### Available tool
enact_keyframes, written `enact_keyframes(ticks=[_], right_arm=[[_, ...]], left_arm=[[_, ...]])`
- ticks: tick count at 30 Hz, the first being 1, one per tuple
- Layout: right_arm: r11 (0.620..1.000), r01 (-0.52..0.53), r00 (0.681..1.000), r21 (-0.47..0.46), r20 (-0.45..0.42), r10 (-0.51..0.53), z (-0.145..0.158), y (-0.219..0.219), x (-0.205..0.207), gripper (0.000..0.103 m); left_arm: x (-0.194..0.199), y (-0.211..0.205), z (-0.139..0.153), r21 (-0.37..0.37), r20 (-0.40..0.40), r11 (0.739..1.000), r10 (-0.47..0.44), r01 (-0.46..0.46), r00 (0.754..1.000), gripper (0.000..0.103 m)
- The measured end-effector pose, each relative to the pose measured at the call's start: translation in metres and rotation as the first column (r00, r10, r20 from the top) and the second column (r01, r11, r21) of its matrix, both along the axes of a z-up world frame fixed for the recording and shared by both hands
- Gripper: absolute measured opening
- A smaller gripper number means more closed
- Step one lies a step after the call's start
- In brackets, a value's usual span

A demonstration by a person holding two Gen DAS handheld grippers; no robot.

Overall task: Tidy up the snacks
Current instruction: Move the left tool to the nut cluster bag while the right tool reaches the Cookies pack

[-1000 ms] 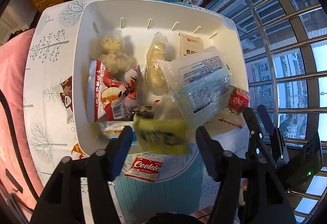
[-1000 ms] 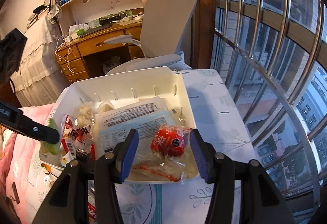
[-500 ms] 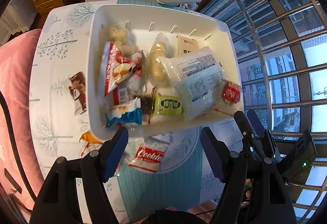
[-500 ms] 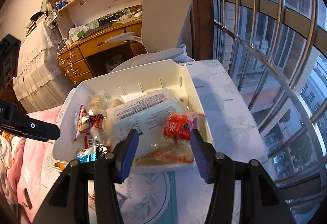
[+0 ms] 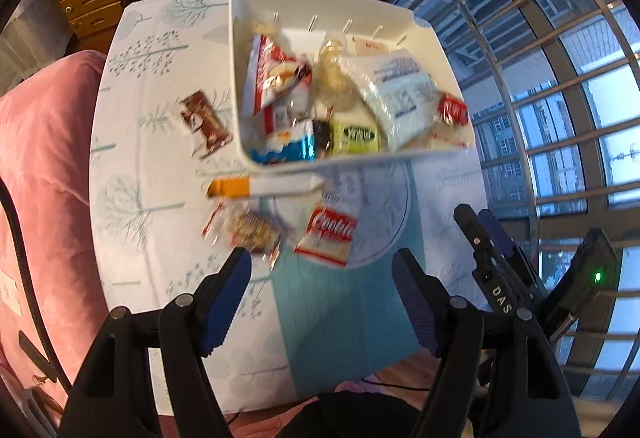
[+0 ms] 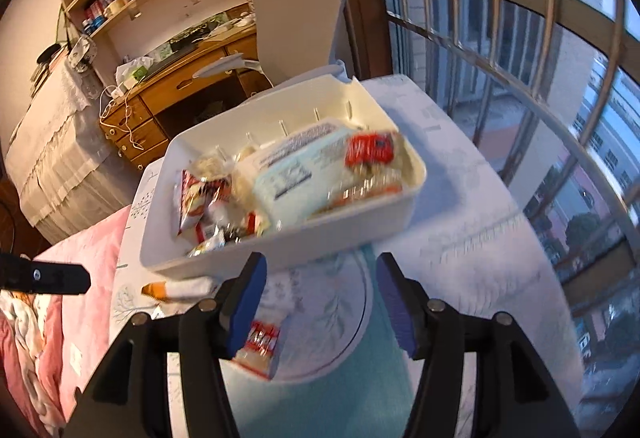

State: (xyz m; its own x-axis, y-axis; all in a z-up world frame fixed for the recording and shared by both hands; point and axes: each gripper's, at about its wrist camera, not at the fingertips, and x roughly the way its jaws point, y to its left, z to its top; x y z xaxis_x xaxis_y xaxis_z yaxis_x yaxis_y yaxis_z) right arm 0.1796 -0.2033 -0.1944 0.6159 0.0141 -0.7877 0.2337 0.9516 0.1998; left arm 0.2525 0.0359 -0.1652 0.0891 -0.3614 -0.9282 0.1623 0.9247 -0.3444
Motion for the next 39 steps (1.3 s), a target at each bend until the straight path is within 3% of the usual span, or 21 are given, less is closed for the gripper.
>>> enact_keyframes(ticks=[14, 28, 34, 39], right_arm=[[0.991, 0.076, 0.992, 0.11, -0.106, -0.064, -0.024, 0.045, -0.041, 0.059], [0.966, 0.152, 0.948, 0.208, -0.308, -0.083, -0.062, 0.061, -0.006, 0.06], [0.959, 0.165, 0.917, 0.232, -0.395, -0.062, -0.085, 0.065, 0.013, 0.063], [0.963, 0.141, 0.903, 0.23, -0.428, -0.03, -0.099, 0.071, 0.028, 0.065]], left_arm=[[-0.05, 0.045, -0.013, 0.011, 0.104, 0.994, -0.113, 0.113, 0.988, 0.072], [-0.04, 0.047, -0.045, 0.002, 0.219, 0.981, -0.192, 0.196, 0.957, 0.072], [-0.024, 0.038, -0.068, 0.065, 0.234, 0.974, -0.227, 0.218, 0.945, 0.073], [-0.011, 0.03, -0.089, 0.048, 0.209, 0.971, -0.237, 0.232, 0.949, 0.073]])
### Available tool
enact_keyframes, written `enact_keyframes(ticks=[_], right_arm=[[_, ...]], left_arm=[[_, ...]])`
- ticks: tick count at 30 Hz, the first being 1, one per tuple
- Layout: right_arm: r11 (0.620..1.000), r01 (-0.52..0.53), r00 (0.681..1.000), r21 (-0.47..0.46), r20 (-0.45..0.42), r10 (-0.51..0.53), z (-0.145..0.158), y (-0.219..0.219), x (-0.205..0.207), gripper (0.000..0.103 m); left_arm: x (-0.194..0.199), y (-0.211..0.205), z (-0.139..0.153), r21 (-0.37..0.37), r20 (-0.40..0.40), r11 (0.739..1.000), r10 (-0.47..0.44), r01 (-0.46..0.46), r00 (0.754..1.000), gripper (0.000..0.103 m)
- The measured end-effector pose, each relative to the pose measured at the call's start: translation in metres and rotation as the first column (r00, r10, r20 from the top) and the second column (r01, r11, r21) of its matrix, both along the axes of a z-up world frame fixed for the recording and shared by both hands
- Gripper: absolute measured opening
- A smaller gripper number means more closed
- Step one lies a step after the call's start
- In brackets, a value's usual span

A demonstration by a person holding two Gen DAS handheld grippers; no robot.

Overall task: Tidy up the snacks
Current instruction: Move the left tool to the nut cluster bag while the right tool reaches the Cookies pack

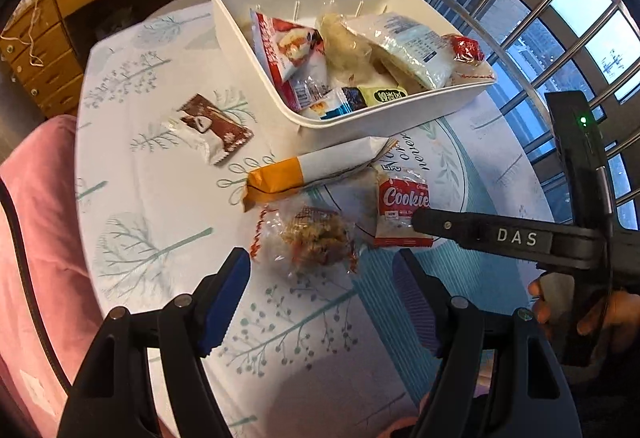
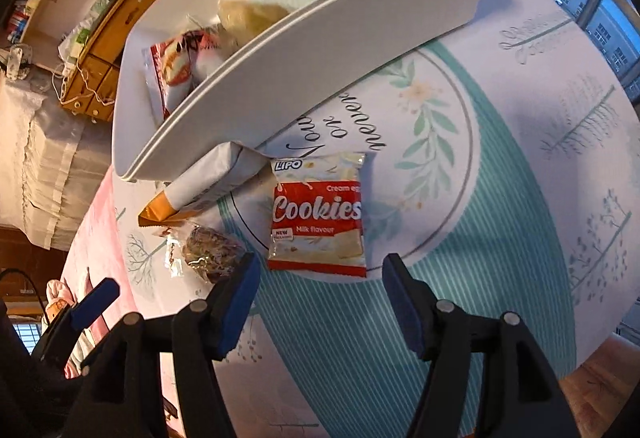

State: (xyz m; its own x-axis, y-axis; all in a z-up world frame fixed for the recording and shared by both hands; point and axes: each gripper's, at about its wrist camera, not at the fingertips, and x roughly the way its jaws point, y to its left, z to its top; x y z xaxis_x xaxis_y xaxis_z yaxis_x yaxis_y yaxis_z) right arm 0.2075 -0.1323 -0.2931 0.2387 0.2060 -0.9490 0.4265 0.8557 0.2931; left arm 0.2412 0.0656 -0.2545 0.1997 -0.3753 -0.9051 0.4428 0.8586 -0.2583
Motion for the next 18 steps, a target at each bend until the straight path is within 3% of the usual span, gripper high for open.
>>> enact_keyframes(ticks=[8, 18], right_arm=[[0.998, -0.049, 0.998, -0.038, -0.037, 0.047, -0.013, 0.004, 0.019, 0.066], [0.99, -0.125, 0.99, -0.071, -0.072, 0.12, -0.024, 0.008, 0.039, 0.068]], left_arm=[[0.011, -0.017, -0.032, 0.041, -0.035, 0.999, -0.032, 0.033, 0.999, 0.073], [0.02, -0.034, -0.056, 0.135, -0.021, 0.99, -0.033, 0.036, 0.999, 0.073]])
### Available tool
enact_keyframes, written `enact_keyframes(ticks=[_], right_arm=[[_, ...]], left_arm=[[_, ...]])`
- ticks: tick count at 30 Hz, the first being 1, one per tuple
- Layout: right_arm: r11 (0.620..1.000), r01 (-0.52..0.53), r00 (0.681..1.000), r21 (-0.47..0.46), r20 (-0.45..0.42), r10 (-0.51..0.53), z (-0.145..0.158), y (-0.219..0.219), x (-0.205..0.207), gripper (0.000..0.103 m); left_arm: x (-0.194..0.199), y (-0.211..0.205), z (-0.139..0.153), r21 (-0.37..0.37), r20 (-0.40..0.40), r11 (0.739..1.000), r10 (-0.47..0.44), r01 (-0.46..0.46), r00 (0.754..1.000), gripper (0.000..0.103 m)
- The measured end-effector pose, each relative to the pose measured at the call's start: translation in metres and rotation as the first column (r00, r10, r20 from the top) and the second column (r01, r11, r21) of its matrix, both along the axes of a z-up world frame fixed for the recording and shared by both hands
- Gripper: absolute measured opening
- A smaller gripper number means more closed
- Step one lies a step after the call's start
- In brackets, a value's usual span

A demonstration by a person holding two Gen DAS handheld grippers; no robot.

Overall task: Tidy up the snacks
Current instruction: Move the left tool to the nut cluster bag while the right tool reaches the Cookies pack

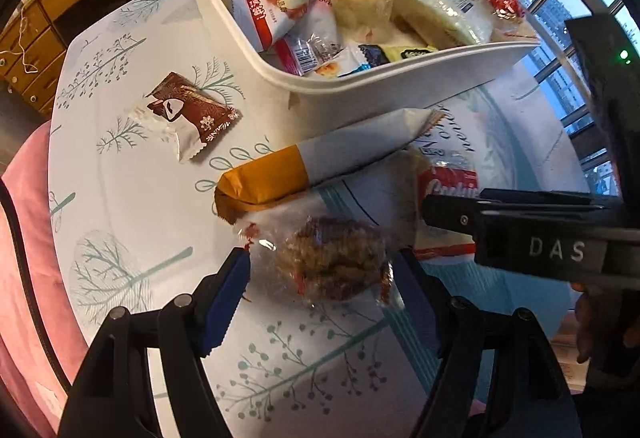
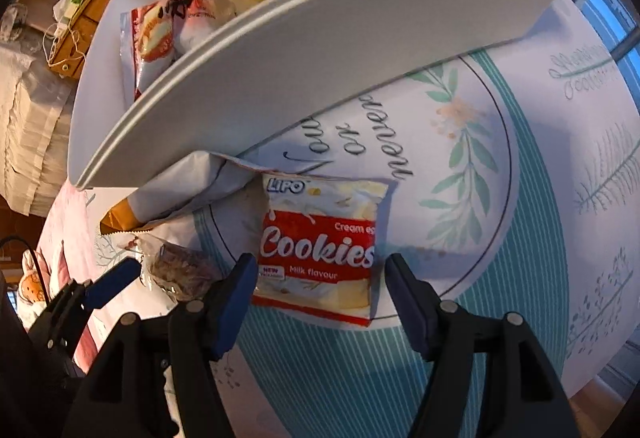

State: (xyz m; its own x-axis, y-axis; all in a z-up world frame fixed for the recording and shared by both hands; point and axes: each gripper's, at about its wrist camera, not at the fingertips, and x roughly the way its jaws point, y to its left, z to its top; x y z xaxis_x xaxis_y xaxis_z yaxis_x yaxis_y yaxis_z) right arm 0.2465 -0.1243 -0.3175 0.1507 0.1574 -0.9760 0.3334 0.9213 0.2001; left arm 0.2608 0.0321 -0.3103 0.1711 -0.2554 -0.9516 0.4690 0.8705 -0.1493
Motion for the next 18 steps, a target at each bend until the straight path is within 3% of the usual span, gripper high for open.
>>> enact_keyframes(ticks=[14, 18], right_arm=[[0.983, -0.073, 0.997, -0.168, -0.047, 0.066, -0.008, 0.037, 0.026, 0.073], [0.98, -0.067, 0.997, -0.188, -0.043, 0.06, -0.007, 0.037, 0.027, 0.064]], left_arm=[[0.007, -0.016, -0.007, 0.026, 0.017, 1.0, 0.013, -0.014, 1.0, 0.069], [0.006, -0.019, -0.008, 0.005, 0.022, 1.0, 0.019, -0.019, 1.0, 0.064]])
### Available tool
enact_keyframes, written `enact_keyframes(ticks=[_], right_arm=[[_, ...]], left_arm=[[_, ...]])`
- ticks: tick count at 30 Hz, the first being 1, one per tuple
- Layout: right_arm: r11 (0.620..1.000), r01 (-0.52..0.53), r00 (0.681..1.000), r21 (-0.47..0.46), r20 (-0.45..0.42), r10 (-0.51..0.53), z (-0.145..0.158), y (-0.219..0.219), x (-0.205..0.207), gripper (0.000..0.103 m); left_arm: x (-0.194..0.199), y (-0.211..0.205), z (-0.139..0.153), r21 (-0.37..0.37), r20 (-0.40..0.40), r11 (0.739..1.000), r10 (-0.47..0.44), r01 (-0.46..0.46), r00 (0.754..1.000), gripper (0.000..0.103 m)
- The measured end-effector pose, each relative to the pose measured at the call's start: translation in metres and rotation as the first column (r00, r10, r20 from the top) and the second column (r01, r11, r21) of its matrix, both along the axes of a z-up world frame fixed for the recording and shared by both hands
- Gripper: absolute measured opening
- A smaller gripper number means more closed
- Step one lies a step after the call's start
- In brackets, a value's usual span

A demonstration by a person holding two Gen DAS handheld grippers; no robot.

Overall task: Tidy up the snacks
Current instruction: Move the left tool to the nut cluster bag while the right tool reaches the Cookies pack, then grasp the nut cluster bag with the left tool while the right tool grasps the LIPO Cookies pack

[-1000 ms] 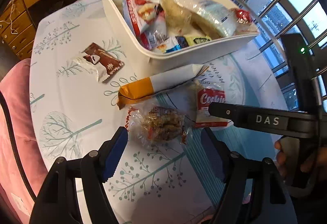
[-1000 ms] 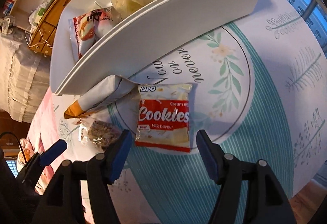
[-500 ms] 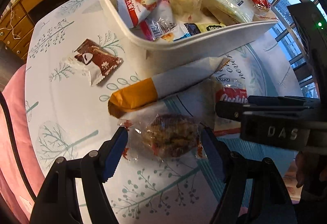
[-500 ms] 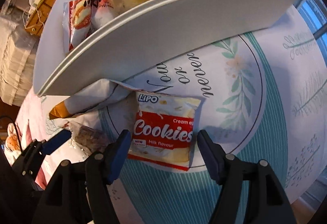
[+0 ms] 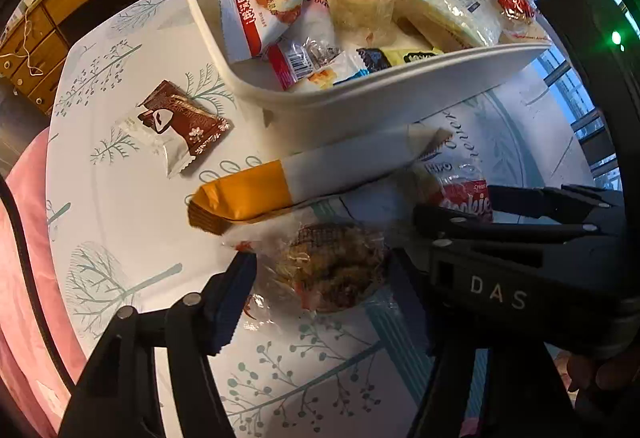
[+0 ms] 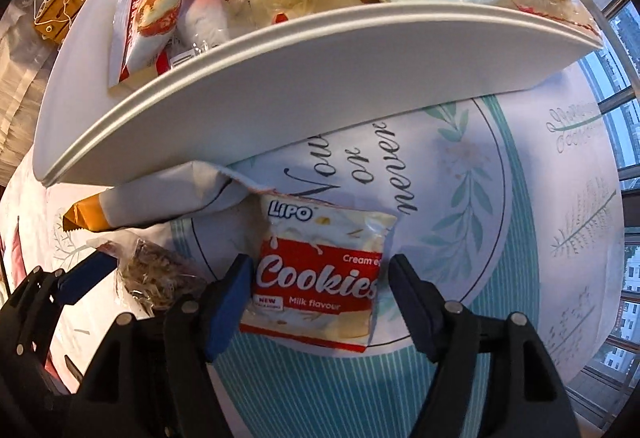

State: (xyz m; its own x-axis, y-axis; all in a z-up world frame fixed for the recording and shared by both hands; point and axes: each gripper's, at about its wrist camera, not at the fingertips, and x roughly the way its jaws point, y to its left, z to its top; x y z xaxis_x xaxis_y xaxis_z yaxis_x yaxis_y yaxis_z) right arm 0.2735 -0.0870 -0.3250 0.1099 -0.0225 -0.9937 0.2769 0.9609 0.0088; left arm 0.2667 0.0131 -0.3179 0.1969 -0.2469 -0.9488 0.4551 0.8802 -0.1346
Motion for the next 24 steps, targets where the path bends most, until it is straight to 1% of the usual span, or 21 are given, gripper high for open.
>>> enact_keyframes(ticks=[1, 5, 9, 15, 24], right_arm=[[1.0, 0.0, 1.0, -0.012, -0.002, 0.0, 0.001, 0.0, -0.001, 0.058], [1.0, 0.001, 1.0, -0.009, 0.003, -0.001, 0.002, -0.001, -0.003, 0.053], [1.0, 0.006, 1.0, 0.009, 0.009, -0.006, 0.006, -0.011, -0.007, 0.046], [0.999, 0.017, 1.0, 0.042, 0.002, -0.017, 0.006, -0.018, -0.013, 0.046], [0.992, 0.073, 0.997, 0.105, -0.029, -0.07, 0.005, -0.043, -0.04, 0.046]], left_arm=[[0.0, -0.001, 0.0, -0.004, 0.001, 1.0, 0.002, -0.002, 1.0, 0.064], [-0.002, -0.002, 0.0, -0.019, 0.006, 1.0, 0.013, -0.013, 1.0, 0.059], [-0.006, -0.001, 0.002, -0.021, 0.024, 1.0, 0.019, -0.018, 1.0, 0.057], [-0.011, -0.001, 0.005, -0.022, 0.027, 0.999, 0.031, -0.031, 0.999, 0.057], [-0.023, 0.007, 0.021, -0.035, 0.045, 0.999, 0.033, -0.032, 0.998, 0.057]])
